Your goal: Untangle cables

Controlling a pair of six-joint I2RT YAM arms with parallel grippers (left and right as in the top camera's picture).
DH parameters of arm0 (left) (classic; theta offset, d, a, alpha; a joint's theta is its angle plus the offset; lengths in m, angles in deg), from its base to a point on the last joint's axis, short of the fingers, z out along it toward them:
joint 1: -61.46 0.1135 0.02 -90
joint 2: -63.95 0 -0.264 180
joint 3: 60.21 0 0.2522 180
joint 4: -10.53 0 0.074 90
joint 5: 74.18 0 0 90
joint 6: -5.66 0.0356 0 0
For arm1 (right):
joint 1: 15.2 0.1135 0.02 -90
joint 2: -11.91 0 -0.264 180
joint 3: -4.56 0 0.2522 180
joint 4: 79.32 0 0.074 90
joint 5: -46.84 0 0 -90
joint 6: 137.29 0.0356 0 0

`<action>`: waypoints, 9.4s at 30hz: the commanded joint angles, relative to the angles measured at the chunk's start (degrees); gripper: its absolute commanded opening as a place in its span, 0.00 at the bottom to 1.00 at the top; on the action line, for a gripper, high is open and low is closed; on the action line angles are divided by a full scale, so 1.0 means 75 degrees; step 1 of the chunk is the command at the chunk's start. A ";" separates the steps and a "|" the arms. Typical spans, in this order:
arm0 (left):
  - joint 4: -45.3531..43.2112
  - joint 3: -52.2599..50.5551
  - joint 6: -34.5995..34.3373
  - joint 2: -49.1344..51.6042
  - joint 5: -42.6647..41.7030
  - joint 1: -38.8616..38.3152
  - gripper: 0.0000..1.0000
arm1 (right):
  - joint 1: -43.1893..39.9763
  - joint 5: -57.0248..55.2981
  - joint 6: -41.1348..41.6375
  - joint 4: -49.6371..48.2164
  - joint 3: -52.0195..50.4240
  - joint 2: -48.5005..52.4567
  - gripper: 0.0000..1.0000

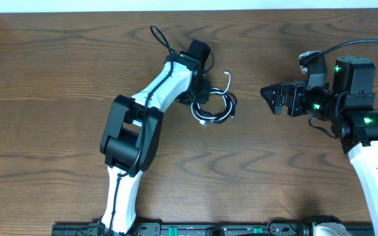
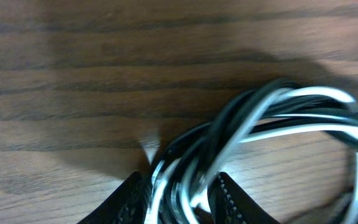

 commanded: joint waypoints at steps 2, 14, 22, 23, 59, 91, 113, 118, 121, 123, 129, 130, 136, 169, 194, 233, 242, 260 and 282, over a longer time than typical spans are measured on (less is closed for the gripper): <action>-0.0023 -0.0195 -0.0079 0.0122 0.0254 0.0026 0.35 | 0.0029 -0.0026 -0.0079 0.0012 0.0108 0.0003 0.99; -0.0163 -0.0248 -0.0096 -0.0312 -0.0242 -0.0210 0.08 | 0.0029 -0.0026 -0.0079 0.0029 0.0108 0.0003 0.99; -0.0160 -0.0149 -0.0157 -0.2043 -0.2241 0.0052 0.08 | 0.0041 0.0003 0.0050 -0.0233 0.0105 0.0003 0.91; -0.0163 -0.0149 -0.0157 -0.2162 -0.2396 0.0073 0.07 | 0.0044 0.0003 0.0076 -0.0256 0.0108 0.0003 0.90; 0.1244 -0.0166 0.2422 -0.2725 -0.4468 0.0280 0.07 | 0.0676 0.0061 -0.0391 -0.0912 0.0105 0.0944 0.66; 0.2710 -0.0166 0.4214 -0.2722 -0.8166 0.2177 0.08 | 0.0629 0.2579 -0.5182 -0.1139 0.0114 0.1929 0.76; 0.2355 -0.0181 0.4135 -0.2722 -0.7114 0.2174 0.07 | 0.0286 0.3949 -0.2401 -0.2594 0.0117 0.0656 0.01; 0.2352 -0.0181 0.4135 -0.2722 -0.7114 0.2174 0.08 | 0.0775 0.3943 -0.2005 -0.2602 0.0117 0.0425 0.01; 0.2352 -0.0181 0.4135 -0.2722 -0.7035 0.2171 0.08 | 0.1125 0.3914 -0.1982 -0.2672 0.0117 0.0428 0.01; 0.2349 -0.0181 0.3990 -0.2722 -0.6639 0.2136 0.07 | 0.1309 0.3617 -0.1760 -0.2707 0.0117 0.0428 0.01; 0.2049 -0.0189 0.2713 -0.2722 -0.4881 0.1848 0.07 | 0.1434 0.3226 -0.0723 -0.3034 0.0117 0.0420 0.01; 0.1958 -0.0189 0.2559 -0.2722 -0.4744 0.1786 0.07 | 0.1434 0.3220 -0.0533 -0.3112 0.0117 0.0420 0.01; 0.1256 -0.0189 0.1664 -0.2722 -0.4465 0.1513 0.07 | 0.1527 0.2605 0.0816 -0.3165 0.0114 0.0446 0.01; 0.1396 -0.0268 0.1585 -0.2722 -0.7000 0.1125 0.08 | 0.1784 0.0513 0.0111 -0.2133 0.0114 0.2148 0.36; 0.0481 -0.0268 0.0469 -0.2722 -0.8950 0.1128 0.07 | 0.1784 -0.0906 0.0898 -0.2381 0.0114 0.2841 0.31; 0.0245 -0.0318 0.0466 -0.1571 -0.3369 0.0289 0.87 | 0.1582 -0.3445 0.1883 0.0009 0.0111 0.2850 0.12; -0.0283 -0.0318 0.0236 -0.0892 -0.3754 0.0230 0.87 | 0.1568 -0.3334 0.1877 -0.0050 0.0111 0.2850 0.13; 0.0807 -0.0315 0.0632 -0.1055 -0.3768 0.1929 0.78 | 0.2640 -0.2334 0.1754 -0.2334 0.0099 0.3771 0.01; -0.1582 -0.0309 0.1186 -0.1431 -0.4054 -0.0679 0.66 | -0.1556 -0.1708 0.1906 -0.0525 0.0297 0.1279 0.41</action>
